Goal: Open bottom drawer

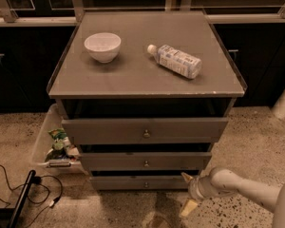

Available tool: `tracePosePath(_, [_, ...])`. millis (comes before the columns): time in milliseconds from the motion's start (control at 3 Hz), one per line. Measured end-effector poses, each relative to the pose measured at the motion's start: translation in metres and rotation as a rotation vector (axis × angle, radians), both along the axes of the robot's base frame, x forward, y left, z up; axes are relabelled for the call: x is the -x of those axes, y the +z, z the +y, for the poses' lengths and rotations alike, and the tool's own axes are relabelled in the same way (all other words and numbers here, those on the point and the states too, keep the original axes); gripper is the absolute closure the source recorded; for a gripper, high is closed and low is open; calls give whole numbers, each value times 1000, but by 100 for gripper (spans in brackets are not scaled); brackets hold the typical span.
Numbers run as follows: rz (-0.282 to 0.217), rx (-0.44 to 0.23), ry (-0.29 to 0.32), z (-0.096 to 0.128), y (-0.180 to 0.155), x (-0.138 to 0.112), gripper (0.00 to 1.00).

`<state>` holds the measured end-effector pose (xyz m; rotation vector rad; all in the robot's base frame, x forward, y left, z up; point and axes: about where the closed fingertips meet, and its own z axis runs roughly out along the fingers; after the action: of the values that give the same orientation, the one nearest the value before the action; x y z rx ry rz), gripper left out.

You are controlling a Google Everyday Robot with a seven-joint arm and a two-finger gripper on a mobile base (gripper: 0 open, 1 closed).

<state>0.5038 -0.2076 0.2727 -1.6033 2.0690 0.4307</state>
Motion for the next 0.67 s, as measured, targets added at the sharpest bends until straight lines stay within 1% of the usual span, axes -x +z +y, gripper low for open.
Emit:
tracePosePath(333, [-134, 13, 28, 2, -13, -31, 0])
tracePosePath(667, [-238, 42, 75, 5, -28, -51, 0])
